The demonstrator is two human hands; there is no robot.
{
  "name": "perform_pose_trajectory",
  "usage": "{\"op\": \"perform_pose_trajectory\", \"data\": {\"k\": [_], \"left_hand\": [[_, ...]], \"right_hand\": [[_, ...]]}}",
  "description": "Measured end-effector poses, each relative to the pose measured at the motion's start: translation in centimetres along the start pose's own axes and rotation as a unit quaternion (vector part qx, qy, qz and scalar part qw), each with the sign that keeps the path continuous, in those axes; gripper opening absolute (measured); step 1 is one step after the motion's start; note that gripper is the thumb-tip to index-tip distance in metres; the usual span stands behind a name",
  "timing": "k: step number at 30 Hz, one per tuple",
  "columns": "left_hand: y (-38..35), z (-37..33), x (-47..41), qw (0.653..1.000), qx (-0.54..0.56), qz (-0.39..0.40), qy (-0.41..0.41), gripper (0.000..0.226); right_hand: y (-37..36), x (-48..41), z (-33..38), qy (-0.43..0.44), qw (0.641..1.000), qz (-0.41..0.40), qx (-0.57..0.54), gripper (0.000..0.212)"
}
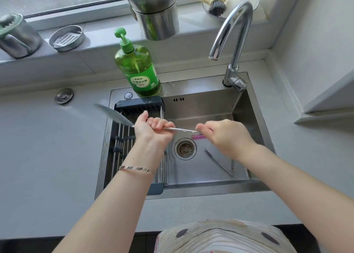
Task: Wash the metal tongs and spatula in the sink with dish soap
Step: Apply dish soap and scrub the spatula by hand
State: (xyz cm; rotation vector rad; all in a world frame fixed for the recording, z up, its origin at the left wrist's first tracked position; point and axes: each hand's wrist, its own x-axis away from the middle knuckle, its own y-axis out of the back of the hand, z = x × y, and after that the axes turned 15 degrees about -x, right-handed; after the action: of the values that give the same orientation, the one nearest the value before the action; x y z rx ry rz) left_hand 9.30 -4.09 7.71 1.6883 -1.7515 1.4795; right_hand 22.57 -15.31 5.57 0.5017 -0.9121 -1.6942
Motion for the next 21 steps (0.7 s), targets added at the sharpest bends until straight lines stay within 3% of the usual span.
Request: {"op": "perform_pose_trajectory", "data": {"k": [2,4,8,12,16,19,21], "left_hand": [[0.2,0.1,0.0,0.999,-0.027,0.03,-0.013,0.06],[0.2,0.4,-0.2,0.999,-0.027,0.025,-0.026,0.066],[0.7,0.2,-0.7,0.998,0.046,-0.024,-0.037,0.064],[0.3,0.8,-0.4,0.995,0.068,-0.042,-0.053,0.06],[-0.3,1.6,-0.1,0.997,0.035,-0.024,-0.059,0.062],[0.6,0.1,-0.3,0.996,0.04,-0.023,-0.08,0.067],[0.9,-0.2,-0.4,0.994,0.044,-0.019,-0.094,0.069]], "right_hand": [[0.7,-0.2,-0.9,-0.108,0.98,0.086,-0.142,0.057],[0.7,-0.4,-1.7,-0.14,0.962,0.113,-0.203,0.061],[1.7,0.8,-2.7,-0.087,0.992,0.014,-0.087,0.054],[0.6,0.9,-1.9,-0.014,0.995,-0.076,0.069,0.056],[-2.3,1.1,-0.8,0.111,0.986,-0.088,0.085,0.067],[-0.5,1.7,-1.7,0.067,0.993,-0.077,0.064,0.072],[0.0,1.6,-1.8,0.01,0.996,-0.058,0.073,0.061]]}}
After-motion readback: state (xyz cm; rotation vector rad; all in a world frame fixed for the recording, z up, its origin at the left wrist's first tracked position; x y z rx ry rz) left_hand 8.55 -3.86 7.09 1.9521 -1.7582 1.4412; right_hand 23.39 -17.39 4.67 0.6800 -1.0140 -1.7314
